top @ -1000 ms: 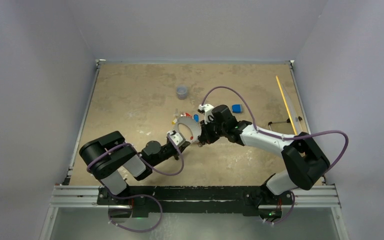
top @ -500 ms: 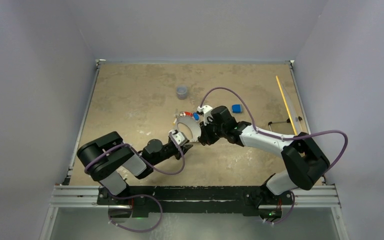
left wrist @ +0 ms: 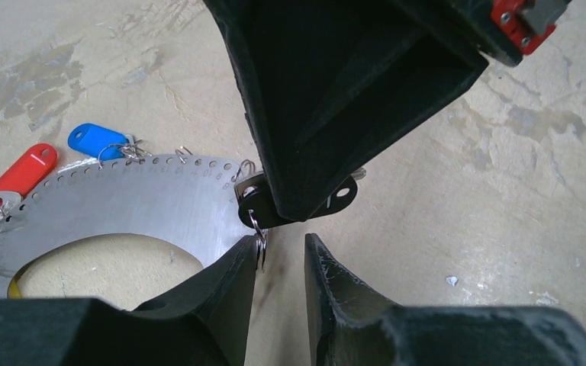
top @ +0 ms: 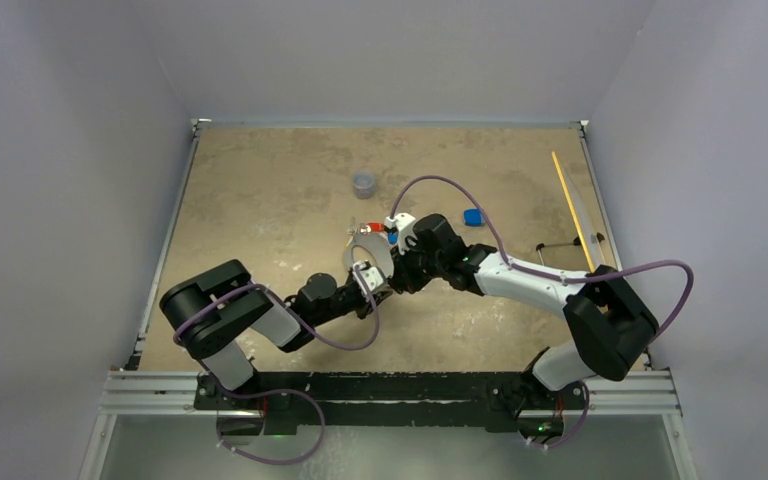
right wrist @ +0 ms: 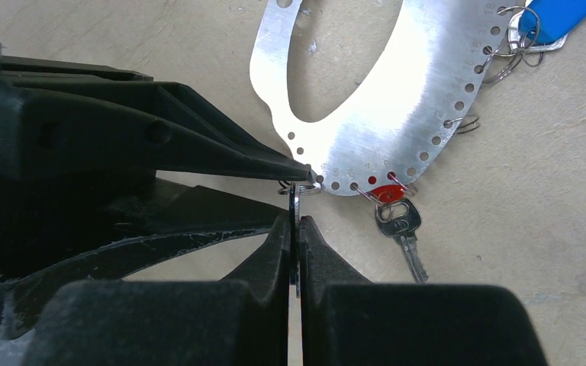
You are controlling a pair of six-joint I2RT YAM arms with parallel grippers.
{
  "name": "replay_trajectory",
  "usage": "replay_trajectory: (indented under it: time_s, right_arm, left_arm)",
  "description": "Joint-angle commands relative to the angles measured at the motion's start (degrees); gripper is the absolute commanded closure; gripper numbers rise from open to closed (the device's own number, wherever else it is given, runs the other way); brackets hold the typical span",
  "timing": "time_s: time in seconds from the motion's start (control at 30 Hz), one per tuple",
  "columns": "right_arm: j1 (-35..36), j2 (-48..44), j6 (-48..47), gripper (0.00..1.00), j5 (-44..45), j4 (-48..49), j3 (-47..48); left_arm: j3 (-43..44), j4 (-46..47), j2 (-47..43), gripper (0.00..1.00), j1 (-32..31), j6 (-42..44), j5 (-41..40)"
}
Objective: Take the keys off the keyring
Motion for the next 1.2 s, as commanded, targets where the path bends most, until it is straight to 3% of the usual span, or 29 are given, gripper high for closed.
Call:
replay_trajectory:
  time_s: [0.0,0.27,0.9,1.17]
  right_arm:
    - [0.39,-0.59,0.02,1.00,0.40,0.15,2.48]
    - [0.53,-0.69,-0.07,1.00,0.52,-0.03,2.22]
    - [-3.23,-0.57,1.88,1.00,0.07,-0.38,-2.27]
    - [-3.50,-2.02,3.02,1.00,2.15,0.19,-2.28]
  left_arm:
    - [0.57,-0.35,0.82,0.75,-0.26,2.93,-0.18]
    - [0.88,0.45,1.29,1.00,-0.25,3.40,0.17]
    - [-6.78,12.07,-1.51,1.00,-0.29,-3.25,-0.86]
    - [-7.78,10.20,-3.23,1.00,-0.29,-3.70,-2.73]
